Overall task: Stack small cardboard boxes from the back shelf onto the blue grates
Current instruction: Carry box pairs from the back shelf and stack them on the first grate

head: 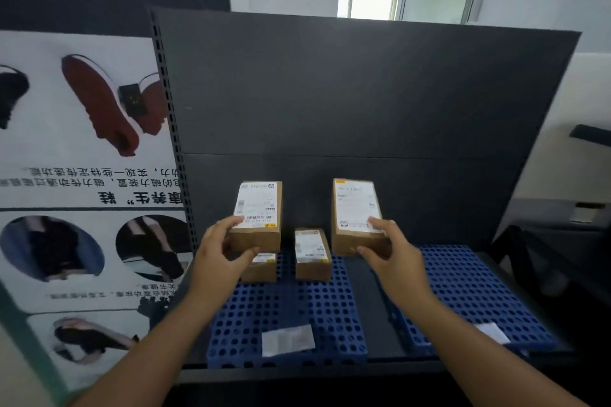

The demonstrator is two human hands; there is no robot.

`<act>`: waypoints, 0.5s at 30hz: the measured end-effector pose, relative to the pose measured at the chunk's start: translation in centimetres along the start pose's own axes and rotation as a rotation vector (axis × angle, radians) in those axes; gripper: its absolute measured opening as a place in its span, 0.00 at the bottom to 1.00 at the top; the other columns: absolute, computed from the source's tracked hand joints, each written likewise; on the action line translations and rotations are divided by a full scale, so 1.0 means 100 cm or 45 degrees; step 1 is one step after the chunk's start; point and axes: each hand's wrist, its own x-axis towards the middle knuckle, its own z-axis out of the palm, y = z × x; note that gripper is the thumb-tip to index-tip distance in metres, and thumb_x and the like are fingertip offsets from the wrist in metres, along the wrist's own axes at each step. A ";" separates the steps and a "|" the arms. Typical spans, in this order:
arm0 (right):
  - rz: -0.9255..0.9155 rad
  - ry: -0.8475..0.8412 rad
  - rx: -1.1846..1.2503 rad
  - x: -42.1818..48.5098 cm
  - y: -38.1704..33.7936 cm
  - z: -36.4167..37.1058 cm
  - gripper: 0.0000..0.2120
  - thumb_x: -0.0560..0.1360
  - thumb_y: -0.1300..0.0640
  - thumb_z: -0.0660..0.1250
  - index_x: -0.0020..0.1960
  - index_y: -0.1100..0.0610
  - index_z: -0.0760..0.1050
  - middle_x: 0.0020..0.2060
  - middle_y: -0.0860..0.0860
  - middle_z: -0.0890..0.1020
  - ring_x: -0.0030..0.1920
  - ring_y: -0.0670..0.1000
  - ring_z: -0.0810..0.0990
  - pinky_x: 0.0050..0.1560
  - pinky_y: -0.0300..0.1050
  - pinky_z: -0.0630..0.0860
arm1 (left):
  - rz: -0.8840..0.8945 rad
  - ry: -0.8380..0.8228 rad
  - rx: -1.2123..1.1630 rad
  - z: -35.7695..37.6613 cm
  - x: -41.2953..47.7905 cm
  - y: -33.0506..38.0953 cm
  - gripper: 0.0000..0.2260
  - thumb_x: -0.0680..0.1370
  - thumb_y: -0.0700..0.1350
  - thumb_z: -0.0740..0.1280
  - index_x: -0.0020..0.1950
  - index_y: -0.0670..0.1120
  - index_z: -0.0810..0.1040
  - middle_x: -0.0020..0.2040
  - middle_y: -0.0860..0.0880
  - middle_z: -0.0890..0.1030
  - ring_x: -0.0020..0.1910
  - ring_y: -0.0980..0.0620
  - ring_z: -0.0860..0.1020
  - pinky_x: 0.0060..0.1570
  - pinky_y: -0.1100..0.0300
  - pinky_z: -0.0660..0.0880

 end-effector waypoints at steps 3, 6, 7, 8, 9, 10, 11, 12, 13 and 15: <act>0.040 -0.096 0.001 0.023 0.017 0.038 0.23 0.75 0.60 0.70 0.67 0.47 0.69 0.63 0.51 0.76 0.55 0.48 0.76 0.61 0.48 0.77 | -0.038 -0.063 0.025 0.012 0.018 -0.033 0.27 0.71 0.45 0.77 0.57 0.72 0.68 0.63 0.55 0.72 0.62 0.52 0.73 0.57 0.56 0.73; 0.067 -0.167 -0.012 0.044 0.038 0.072 0.23 0.75 0.60 0.70 0.66 0.47 0.69 0.64 0.52 0.76 0.56 0.47 0.76 0.59 0.43 0.77 | -0.083 -0.100 0.029 0.025 0.029 -0.064 0.28 0.71 0.44 0.77 0.57 0.72 0.69 0.62 0.55 0.73 0.61 0.52 0.74 0.58 0.57 0.74; 0.082 -0.189 -0.012 0.047 0.044 0.081 0.23 0.75 0.60 0.70 0.66 0.46 0.69 0.64 0.52 0.76 0.56 0.46 0.76 0.57 0.40 0.77 | -0.099 -0.109 0.033 0.028 0.030 -0.072 0.28 0.72 0.44 0.77 0.58 0.71 0.69 0.62 0.55 0.73 0.61 0.52 0.74 0.58 0.57 0.73; 0.098 -0.204 -0.007 0.048 0.049 0.086 0.22 0.75 0.60 0.70 0.65 0.46 0.69 0.64 0.52 0.76 0.55 0.46 0.76 0.55 0.37 0.77 | -0.111 -0.124 0.039 0.031 0.029 -0.077 0.28 0.72 0.43 0.76 0.58 0.70 0.69 0.62 0.55 0.73 0.61 0.52 0.74 0.58 0.58 0.73; 0.110 -0.214 -0.005 0.052 0.055 0.093 0.22 0.75 0.60 0.70 0.64 0.45 0.69 0.64 0.52 0.76 0.55 0.45 0.76 0.52 0.32 0.77 | -0.122 -0.138 0.038 0.033 0.029 -0.084 0.27 0.72 0.43 0.76 0.59 0.70 0.69 0.62 0.55 0.72 0.61 0.52 0.73 0.57 0.59 0.73; 0.120 -0.223 -0.013 0.055 0.062 0.100 0.22 0.75 0.60 0.70 0.64 0.45 0.69 0.64 0.51 0.77 0.55 0.45 0.76 0.48 0.29 0.76 | -0.133 -0.152 0.039 0.036 0.030 -0.091 0.27 0.73 0.43 0.76 0.60 0.69 0.69 0.63 0.54 0.72 0.61 0.52 0.73 0.56 0.61 0.72; 0.126 -0.229 -0.029 0.059 0.068 0.106 0.22 0.75 0.60 0.71 0.64 0.45 0.69 0.63 0.51 0.77 0.55 0.45 0.76 0.45 0.26 0.75 | -0.142 -0.161 0.045 0.039 0.032 -0.097 0.26 0.73 0.43 0.75 0.60 0.67 0.70 0.63 0.54 0.72 0.61 0.52 0.73 0.55 0.62 0.71; 0.128 -0.232 -0.046 0.062 0.072 0.110 0.22 0.74 0.60 0.71 0.64 0.46 0.69 0.62 0.51 0.77 0.54 0.44 0.76 0.44 0.24 0.73 | -0.155 -0.163 0.056 0.041 0.033 -0.102 0.25 0.73 0.43 0.75 0.61 0.65 0.70 0.63 0.54 0.72 0.62 0.52 0.73 0.55 0.63 0.71; 0.126 -0.236 -0.063 0.064 0.076 0.113 0.22 0.74 0.59 0.71 0.64 0.46 0.69 0.62 0.51 0.77 0.54 0.44 0.76 0.43 0.24 0.73 | -0.170 -0.162 0.063 0.042 0.034 -0.106 0.24 0.73 0.43 0.75 0.62 0.63 0.71 0.63 0.54 0.71 0.62 0.53 0.72 0.56 0.62 0.72; 0.120 -0.237 -0.091 0.065 0.082 0.116 0.22 0.74 0.58 0.72 0.65 0.47 0.69 0.60 0.49 0.78 0.54 0.44 0.76 0.43 0.24 0.72 | -0.200 -0.166 0.073 0.045 0.032 -0.110 0.24 0.73 0.44 0.75 0.64 0.61 0.71 0.63 0.55 0.71 0.63 0.53 0.71 0.60 0.56 0.73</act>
